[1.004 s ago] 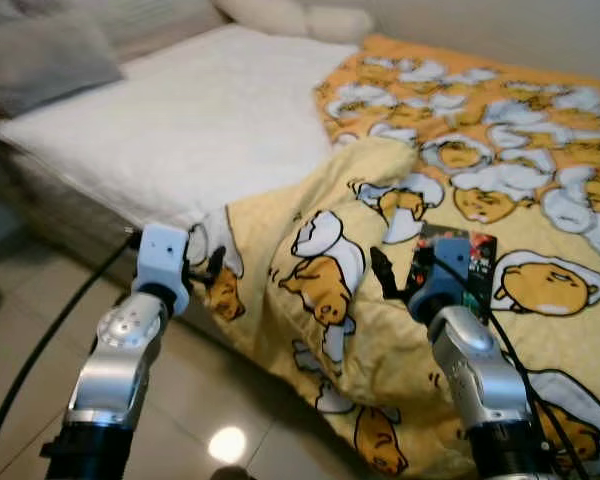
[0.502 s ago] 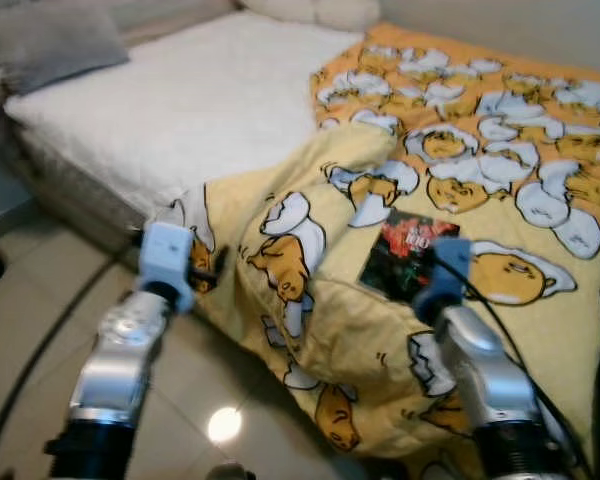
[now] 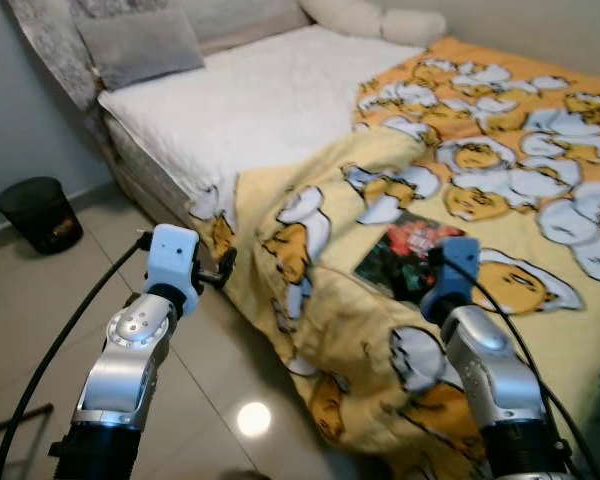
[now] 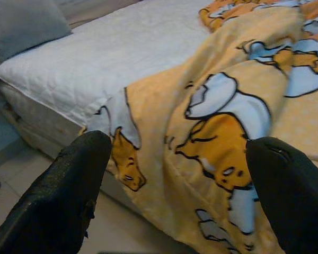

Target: Clean up the room

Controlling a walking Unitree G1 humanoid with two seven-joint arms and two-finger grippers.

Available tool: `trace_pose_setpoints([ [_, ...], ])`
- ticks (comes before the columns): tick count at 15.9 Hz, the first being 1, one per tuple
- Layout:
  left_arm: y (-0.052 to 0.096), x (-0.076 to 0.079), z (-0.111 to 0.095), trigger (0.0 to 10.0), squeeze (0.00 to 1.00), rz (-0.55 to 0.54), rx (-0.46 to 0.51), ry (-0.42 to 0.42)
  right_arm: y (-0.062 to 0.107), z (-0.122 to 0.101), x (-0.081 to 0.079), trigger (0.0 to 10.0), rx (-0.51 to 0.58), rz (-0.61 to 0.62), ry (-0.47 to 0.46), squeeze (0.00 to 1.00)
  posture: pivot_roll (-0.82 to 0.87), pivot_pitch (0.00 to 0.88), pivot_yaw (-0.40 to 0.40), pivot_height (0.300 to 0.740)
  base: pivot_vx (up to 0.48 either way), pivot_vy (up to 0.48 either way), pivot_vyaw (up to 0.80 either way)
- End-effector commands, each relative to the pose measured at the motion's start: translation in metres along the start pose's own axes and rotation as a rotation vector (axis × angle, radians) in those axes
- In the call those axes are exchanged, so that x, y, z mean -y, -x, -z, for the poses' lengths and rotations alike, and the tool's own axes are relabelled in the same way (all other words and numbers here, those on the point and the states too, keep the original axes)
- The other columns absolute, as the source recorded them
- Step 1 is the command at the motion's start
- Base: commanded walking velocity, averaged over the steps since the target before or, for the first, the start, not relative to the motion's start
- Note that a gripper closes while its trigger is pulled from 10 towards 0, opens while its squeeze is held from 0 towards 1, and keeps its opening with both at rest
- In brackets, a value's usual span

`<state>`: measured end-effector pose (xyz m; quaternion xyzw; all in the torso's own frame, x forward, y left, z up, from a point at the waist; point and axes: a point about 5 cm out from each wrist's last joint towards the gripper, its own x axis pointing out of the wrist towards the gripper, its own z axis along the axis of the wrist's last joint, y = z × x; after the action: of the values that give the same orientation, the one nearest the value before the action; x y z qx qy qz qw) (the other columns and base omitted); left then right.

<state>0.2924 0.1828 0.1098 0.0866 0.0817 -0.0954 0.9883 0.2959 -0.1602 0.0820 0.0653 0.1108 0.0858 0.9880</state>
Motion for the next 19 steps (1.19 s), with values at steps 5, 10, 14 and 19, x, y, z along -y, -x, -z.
trace_pose_setpoints([
  [5, 0.0024, -0.0026, 0.0012, 10.0, 1.00, 0.032, -0.007, -0.008, -0.0035, 0.0009, -0.0083, 10.0, -0.007, -0.017, -0.006, 0.00, 0.03, 0.000, 0.040, 0.740, 0.000, 0.000, 0.00],
  [10, 0.0028, -0.0017, 0.0016, 10.0, 1.00, 0.046, -0.008, 0.005, -0.0039, 0.0019, -0.0071, 10.0, -0.015, -0.004, -0.002, 0.00, 0.03, 0.000, 0.039, 0.740, 0.235, 0.000, 0.00],
  [14, 0.0032, -0.0011, 0.0021, 10.0, 1.00, 0.050, -0.009, 0.010, -0.0036, 0.0025, -0.0063, 10.0, -0.019, 0.000, 0.000, 0.00, 0.03, 0.000, 0.038, 0.740, 0.336, 0.000, 0.00],
  [19, 0.0030, -0.0001, 0.0016, 10.0, 1.00, 0.053, -0.008, 0.012, -0.0036, 0.0025, -0.0071, 10.0, -0.024, -0.019, 0.037, 0.00, 0.03, 0.000, 0.039, 0.740, 0.339, 0.000, 0.32],
])
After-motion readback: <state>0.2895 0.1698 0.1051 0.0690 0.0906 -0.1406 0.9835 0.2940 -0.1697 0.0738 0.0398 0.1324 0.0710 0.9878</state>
